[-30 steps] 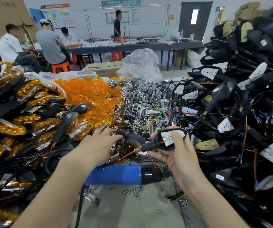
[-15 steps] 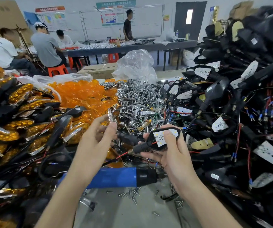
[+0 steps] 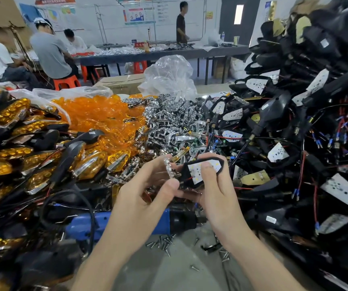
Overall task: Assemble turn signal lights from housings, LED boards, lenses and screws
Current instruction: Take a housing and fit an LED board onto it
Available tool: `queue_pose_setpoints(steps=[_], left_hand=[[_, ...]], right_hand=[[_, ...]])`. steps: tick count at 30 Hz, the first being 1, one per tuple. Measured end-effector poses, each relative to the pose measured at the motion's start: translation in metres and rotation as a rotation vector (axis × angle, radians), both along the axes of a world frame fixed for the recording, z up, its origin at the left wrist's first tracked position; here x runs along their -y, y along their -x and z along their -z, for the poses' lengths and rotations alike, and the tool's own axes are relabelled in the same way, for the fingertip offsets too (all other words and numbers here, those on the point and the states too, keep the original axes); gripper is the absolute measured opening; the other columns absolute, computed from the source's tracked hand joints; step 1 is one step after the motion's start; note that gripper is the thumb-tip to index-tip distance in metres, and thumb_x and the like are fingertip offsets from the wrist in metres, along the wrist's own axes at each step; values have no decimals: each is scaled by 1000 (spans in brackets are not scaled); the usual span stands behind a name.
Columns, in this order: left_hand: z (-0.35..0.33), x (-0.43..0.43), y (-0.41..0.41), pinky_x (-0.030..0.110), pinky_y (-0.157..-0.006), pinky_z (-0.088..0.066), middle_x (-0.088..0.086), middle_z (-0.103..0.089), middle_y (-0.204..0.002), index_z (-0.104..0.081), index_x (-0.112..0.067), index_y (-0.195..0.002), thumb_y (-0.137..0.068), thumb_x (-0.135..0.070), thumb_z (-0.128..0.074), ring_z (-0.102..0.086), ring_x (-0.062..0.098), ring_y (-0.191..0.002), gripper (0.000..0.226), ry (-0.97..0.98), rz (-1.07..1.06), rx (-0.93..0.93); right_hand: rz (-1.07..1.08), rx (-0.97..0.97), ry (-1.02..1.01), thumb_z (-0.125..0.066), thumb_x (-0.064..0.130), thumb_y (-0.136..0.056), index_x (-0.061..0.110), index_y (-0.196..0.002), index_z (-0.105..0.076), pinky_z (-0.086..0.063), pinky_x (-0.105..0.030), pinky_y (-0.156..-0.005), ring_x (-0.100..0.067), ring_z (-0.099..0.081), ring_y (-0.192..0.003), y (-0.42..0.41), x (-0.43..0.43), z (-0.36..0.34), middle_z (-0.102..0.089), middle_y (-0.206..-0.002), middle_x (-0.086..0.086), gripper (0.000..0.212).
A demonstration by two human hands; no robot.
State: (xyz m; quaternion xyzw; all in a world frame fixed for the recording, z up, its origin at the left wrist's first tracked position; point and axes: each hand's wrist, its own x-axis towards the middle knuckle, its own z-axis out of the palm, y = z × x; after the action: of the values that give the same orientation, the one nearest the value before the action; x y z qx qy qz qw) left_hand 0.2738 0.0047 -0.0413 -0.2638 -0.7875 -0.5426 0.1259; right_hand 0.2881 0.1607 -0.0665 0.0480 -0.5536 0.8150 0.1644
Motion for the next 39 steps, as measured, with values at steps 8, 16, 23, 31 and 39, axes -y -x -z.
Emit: queue_pose_setpoints(steps=[8, 16, 23, 31, 39], left_hand=[[9, 5, 2, 14, -94, -46, -23, -63, -121, -49, -57, -132, -89, -56, -57, -60, 4, -116, 44, 97, -2, -84], [15, -1, 3, 10, -86, -44, -20, -59, -109, -45, -60, -132, -92, -56, -55, -60, 5, -106, 41, 106, -58, -185], [21, -1, 5, 11, -87, -48, -23, -65, -114, -46, -66, -128, -90, -67, -51, -63, 1, -109, 38, 3, -49, -123], [22, -8, 4, 7, -88, -42, -31, -56, -119, -41, -58, -135, -96, -60, -49, -58, -2, -111, 40, 74, -96, -201], [25, -17, 1, 2, -88, -37, -32, -48, -122, -47, -43, -134, -97, -46, -51, -51, -12, -112, 37, 108, -120, -240]], right_hand=[[27, -90, -139, -33, 19, -113, 22, -116, -48, -61, -29, -72, -10, -74, -92, -7, 4, -1, -76, -97, 11, 16], [184, -98, -340, -38, 40, -103, 44, -109, -51, -51, -36, -60, -4, -50, -65, -7, 10, 0, -58, -73, 18, 14], [136, -49, -281, -40, 54, -99, 41, -115, -50, -54, -68, -77, -50, -62, -89, -7, 12, 1, -70, -94, -7, 23], [181, -32, -336, -38, 43, -102, 42, -111, -50, -52, -66, -76, -37, -58, -78, -8, 11, -2, -61, -76, 5, 15], [217, -94, -450, -34, 51, -99, 56, -102, -46, -46, -45, -69, -2, -44, -61, -11, 11, -1, -54, -70, 17, 14]])
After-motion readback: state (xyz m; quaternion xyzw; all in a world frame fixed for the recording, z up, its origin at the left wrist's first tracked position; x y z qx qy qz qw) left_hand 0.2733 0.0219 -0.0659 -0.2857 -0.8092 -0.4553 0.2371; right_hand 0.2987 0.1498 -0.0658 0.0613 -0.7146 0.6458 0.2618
